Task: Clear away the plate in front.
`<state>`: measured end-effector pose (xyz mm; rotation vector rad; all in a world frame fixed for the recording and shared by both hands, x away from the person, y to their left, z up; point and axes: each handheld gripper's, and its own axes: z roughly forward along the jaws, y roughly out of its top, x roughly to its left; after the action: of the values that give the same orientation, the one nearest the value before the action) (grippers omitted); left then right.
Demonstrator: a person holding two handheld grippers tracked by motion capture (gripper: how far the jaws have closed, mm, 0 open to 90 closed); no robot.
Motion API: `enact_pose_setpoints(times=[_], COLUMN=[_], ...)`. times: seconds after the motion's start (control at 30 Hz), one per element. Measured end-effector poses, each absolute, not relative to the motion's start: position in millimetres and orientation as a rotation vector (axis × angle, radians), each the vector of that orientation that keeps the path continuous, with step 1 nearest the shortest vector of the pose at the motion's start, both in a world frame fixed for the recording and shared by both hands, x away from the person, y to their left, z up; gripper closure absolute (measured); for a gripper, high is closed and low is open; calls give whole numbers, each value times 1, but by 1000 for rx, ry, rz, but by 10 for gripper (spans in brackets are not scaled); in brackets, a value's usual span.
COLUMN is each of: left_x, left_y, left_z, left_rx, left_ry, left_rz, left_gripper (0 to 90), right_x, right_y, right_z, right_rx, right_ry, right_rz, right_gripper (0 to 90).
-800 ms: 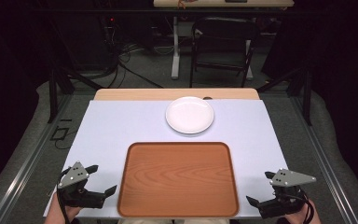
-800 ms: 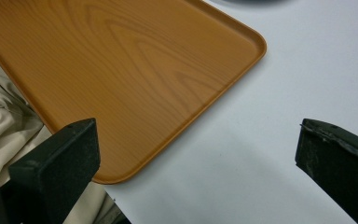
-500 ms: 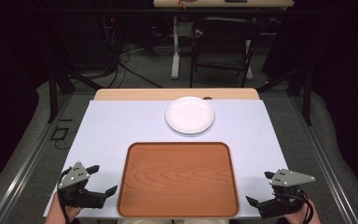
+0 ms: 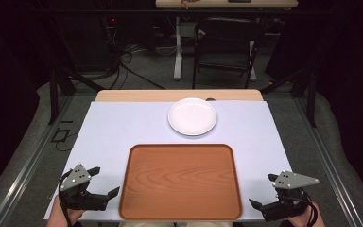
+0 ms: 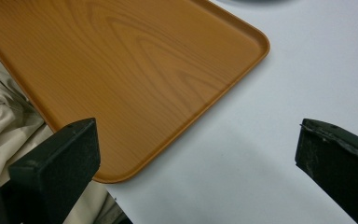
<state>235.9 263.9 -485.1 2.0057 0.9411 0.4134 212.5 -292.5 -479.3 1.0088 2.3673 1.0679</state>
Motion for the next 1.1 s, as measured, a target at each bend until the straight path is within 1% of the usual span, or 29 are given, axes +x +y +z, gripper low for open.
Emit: enact_pose_setpoints(times=[0.37, 0.57, 0.73, 0.97, 1.1], left_x=[240, 243, 247, 253, 261], left_y=[252, 241, 231, 212, 200], left_z=[-485, -486, -486, -483, -482], left_rx=[1961, 1973, 1983, 2006, 2004], left_ry=[961, 945, 937, 904, 907], left_rz=[384, 381, 387, 448, 451], left_gripper=[21, 14, 12, 10, 7], right_x=[213, 213, 213, 213, 213], right_y=[-292, -292, -292, -292, -292], right_z=[-479, -479, -479, -479, -479], right_rx=[1008, 1010, 1011, 1010, 1010], right_ry=[2373, 2374, 2374, 2376, 2375], right_rz=[1063, 1063, 1062, 1060, 1060], right_gripper=[0, 0, 0, 0, 0])
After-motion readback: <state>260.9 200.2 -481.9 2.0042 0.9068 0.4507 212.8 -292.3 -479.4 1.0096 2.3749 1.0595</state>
